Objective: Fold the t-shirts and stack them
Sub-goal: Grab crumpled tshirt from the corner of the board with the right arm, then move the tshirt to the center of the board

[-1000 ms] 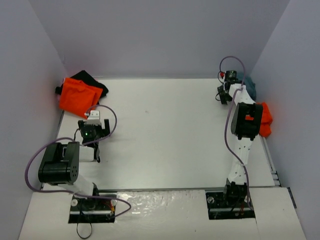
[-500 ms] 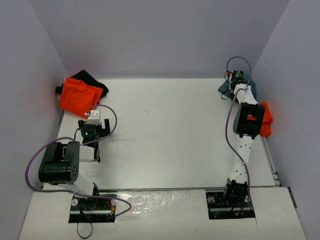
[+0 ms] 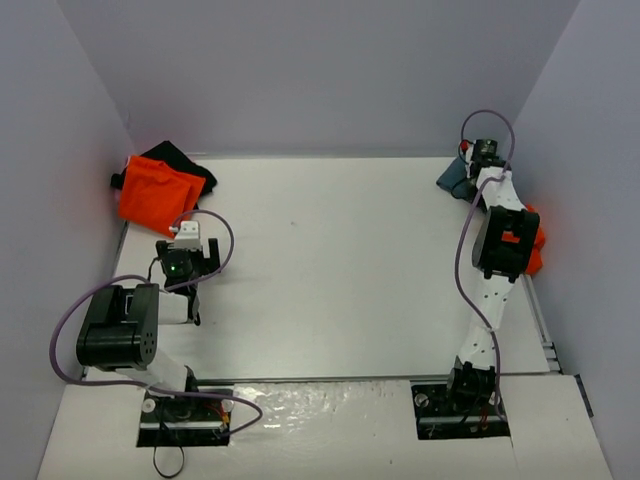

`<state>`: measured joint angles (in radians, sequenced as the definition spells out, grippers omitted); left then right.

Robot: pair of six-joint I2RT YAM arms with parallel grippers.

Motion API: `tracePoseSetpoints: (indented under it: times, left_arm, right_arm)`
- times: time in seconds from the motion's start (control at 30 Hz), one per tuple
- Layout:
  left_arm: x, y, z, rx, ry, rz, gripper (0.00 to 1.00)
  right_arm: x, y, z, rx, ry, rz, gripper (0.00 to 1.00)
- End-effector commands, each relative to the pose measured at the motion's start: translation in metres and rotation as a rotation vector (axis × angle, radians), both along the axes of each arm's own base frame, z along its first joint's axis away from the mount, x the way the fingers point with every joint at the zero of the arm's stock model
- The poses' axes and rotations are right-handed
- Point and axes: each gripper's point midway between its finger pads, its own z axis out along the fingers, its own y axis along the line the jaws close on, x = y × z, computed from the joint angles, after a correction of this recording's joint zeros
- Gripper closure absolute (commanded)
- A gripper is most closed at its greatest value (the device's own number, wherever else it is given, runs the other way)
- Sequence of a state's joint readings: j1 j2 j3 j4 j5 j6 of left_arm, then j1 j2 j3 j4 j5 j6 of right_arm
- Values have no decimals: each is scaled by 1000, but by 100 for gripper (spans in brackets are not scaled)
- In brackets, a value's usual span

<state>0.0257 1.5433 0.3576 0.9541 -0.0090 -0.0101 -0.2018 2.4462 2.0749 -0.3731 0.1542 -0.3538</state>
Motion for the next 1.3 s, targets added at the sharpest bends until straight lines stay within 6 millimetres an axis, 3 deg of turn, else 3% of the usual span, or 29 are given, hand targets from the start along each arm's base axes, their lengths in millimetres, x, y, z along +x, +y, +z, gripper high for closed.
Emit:
tracePoseSetpoints:
  times: [0.0, 0.17, 0.2, 0.27, 0.3, 0.33, 0.47, 0.5, 0.6, 0.7, 0.77, 0.83, 0.9, 1.0, 1.03, 1.13, 1.27]
  left_arm:
    - [21, 0, 39, 13, -131, 3, 3]
    - [21, 0, 39, 13, -131, 3, 3]
    - [21, 0, 39, 13, -129, 3, 3]
    - [21, 0, 39, 13, -129, 3, 3]
    - [21, 0, 39, 13, -129, 3, 3]
    - [21, 0, 39, 13, -129, 3, 3]
    - [21, 0, 39, 13, -130, 4, 3]
    - [21, 0, 39, 13, -130, 3, 3]
    - [21, 0, 39, 14, -129, 4, 3]
    - [21, -1, 39, 14, -131, 3, 3]
    - [21, 0, 40, 14, -131, 4, 3]
    - [21, 0, 40, 14, -131, 4, 3]
    - [21, 0, 39, 14, -131, 4, 3]
    - [21, -1, 40, 13, -131, 4, 3]
    - [21, 0, 40, 14, -131, 4, 3]
    - [21, 0, 39, 14, -128, 4, 3]
    - [21, 0, 40, 15, -131, 5, 3]
  right_arm:
    - [13, 28, 137, 51, -275, 49, 100]
    - [2, 102, 231, 44, -452, 205, 100]
    - [-4, 119, 261, 58, -521, 254, 100]
    - [-22, 171, 292, 127, -578, 395, 100]
    - [-35, 219, 292, 180, -565, 555, 100]
    - [-49, 253, 297, 201, -568, 657, 100]
    - [-120, 369, 302, 238, -472, 1026, 100]
    - [-145, 394, 293, 289, -400, 1129, 100]
    - [-191, 428, 303, 427, -338, 1324, 100]
    - [-205, 433, 324, 475, -357, 1385, 98]
    - [-182, 420, 321, 383, -391, 1280, 74]
    - [-147, 400, 301, 269, -415, 1099, 69]
    - [-121, 381, 274, 182, -423, 960, 73]
    - [-105, 357, 243, 65, -385, 865, 87]
    - [-100, 350, 241, 27, -389, 828, 86]
    - [-101, 345, 219, 7, -339, 815, 70]
    - [-129, 369, 173, 82, -185, 961, 62]
